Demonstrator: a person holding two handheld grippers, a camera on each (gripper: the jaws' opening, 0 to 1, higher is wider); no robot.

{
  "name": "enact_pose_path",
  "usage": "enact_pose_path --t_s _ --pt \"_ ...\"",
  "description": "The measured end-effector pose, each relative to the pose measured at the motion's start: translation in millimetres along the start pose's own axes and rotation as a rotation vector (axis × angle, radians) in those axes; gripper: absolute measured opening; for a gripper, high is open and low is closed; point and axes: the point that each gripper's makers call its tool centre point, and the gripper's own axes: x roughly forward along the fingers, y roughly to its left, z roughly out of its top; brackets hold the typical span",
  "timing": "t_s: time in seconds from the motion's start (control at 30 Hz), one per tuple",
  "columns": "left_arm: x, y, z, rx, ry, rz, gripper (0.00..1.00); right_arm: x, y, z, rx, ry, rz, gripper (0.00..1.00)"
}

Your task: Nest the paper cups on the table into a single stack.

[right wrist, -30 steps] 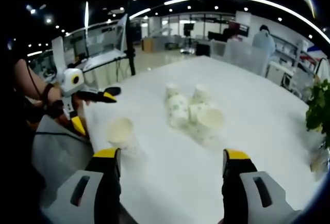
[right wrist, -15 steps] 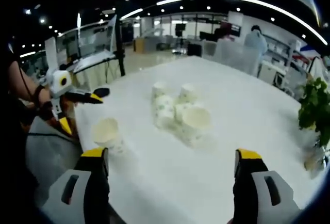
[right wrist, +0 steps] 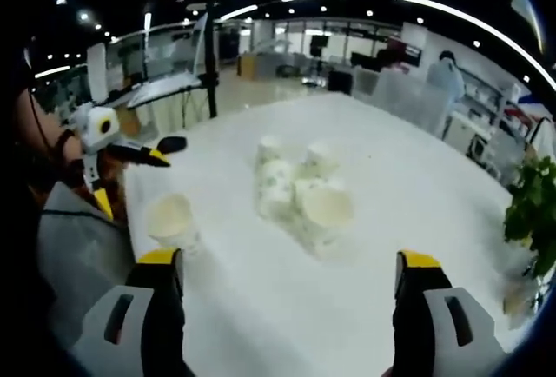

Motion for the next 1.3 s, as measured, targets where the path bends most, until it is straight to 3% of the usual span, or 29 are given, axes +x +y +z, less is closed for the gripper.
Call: enact_pose_path --t_s 0.37,0.6,1.3 --pt "-2 0.5 -3.3 0.0 0.008 0.008 0.93 12 -17 16.8 -0.142 0.031 0.037 0.85" --pt "-2 0.1 -3.0 -0.003 0.004 0.013 0.92 24 -23 24.6 -0.199 0.034 0.047 0.82" --pt "-4 3.9 -4.8 -0.025 -0.002 0.034 0.92 56 -14 15.8 -0.285 0.118 0.168 0.56"
